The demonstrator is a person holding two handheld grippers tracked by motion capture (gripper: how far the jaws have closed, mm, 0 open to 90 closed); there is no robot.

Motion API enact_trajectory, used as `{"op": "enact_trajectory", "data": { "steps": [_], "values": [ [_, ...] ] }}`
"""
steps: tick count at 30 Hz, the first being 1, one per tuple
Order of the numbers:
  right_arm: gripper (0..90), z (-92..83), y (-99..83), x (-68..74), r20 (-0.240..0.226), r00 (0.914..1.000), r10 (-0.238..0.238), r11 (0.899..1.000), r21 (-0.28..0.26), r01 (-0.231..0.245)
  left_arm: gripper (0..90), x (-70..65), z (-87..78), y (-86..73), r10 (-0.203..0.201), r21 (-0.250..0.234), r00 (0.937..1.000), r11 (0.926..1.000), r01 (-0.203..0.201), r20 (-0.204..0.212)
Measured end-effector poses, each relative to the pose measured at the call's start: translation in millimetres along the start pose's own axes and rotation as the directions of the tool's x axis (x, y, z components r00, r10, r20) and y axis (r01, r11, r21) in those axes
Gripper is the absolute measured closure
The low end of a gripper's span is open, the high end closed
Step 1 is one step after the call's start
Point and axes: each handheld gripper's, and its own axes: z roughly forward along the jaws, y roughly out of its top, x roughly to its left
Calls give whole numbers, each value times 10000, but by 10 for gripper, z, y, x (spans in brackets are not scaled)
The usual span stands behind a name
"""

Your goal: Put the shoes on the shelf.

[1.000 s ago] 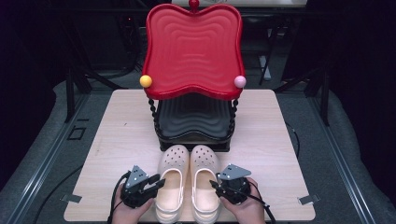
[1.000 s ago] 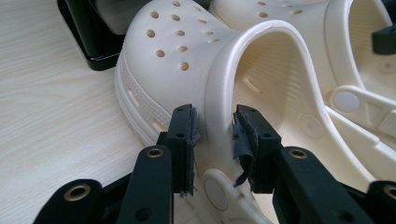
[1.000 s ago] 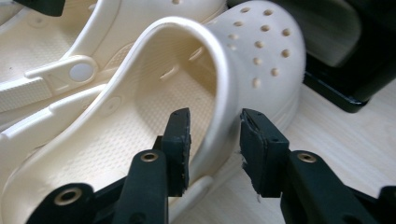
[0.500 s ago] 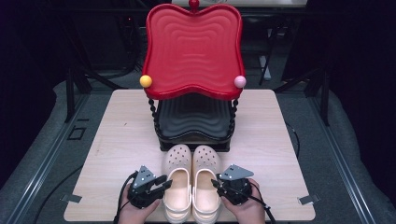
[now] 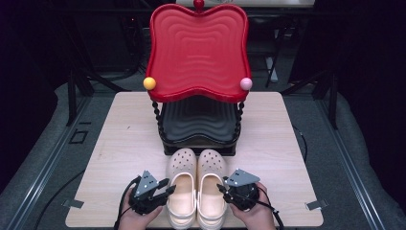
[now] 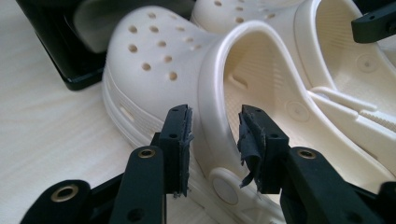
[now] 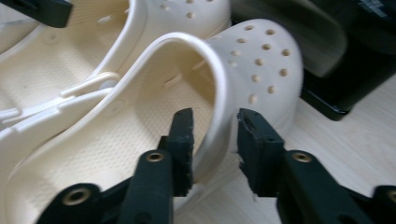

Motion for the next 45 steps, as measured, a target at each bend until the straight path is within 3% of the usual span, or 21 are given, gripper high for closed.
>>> {"op": "enact_trajectory", "data": {
  "steps": [2,7,11,14,15,18,20,22,24,29,30,34,36,37,38,41,42,45],
  "values": [
    [619,-24,34,-6,-31,9997,-222,9997,29,222,621,18,-38,44,147,22,9999,9999,-147,12],
    [603,-102,147,52,484,9922,-1153,9932,-80,1158,640,40,-102,140,575,93,9982,9983,-574,-172],
    [599,-158,220,133,1083,9692,-2212,9751,113,2213,597,5,-92,202,1204,270,9923,9925,-1196,-292],
    [654,-180,271,158,990,9650,-2429,9700,194,2421,585,-29,-84,255,1749,289,9838,9844,-1738,-393],
    [664,-177,288,164,920,9657,-2428,9701,257,2414,581,-43,-75,284,2022,304,9782,9791,-2009,-472],
    [697,-158,326,168,979,9562,-2758,9611,413,2730,577,-64,-37,347,2419,497,9686,9697,-2392,-573],
    [715,-140,348,159,970,9532,-2863,9580,478,2829,580,-66,1,384,2579,596,9643,9652,-2545,-604],
    [720,-114,361,156,888,9536,-2878,9573,540,2840,611,-69,42,413,2614,732,9638,9636,-2573,-529],
    [726,-89,369,169,858,9484,-3053,9514,693,3000,638,-91,76,427,2637,805,9638,9622,-2601,-384],
    [737,-1,350,215,843,9315,-3537,9331,1003,3452,668,-174,148,422,3295,1118,9425,9401,-3220,-555],
    [742,11,347,220,890,9281,-3615,9300,1049,3522,674,-186,159,421,3479,1229,9353,9329,-3385,-650],
    [761,71,323,234,1042,9153,-3892,9180,1268,3759,692,-201,221,388,3707,1440,9252,9229,-3571,-813],
    [774,95,307,225,1123,9157,-3859,9197,1250,3723,700,-202,244,362,3857,1512,9177,9168,-3696,-955],
    [778,114,297,216,1084,9207,-3750,9246,1159,3630,718,-201,249,356,3906,1502,9145,9153,-3737,-1052],
    [779,112,302,207,1103,9170,-3834,9203,1297,3691,731,-196,250,356,3918,1517,9138,9148,-3744,-1072],
    [781,139,295,197,1047,9278,-3581,9311,1133,3466,738,-193,259,365,3864,1512,9161,9170,-3691,-1070],
    [781,144,299,194,1035,9270,-3605,9299,1173,3486,739,-200,264,369,3847,1501,9168,9178,-3675,-1076],
    [790,170,292,202,1112,9299,-3507,9344,1075,3396,767,-212,265,380,4064,1515,9062,9090,-3882,-1164]
  ]
}}
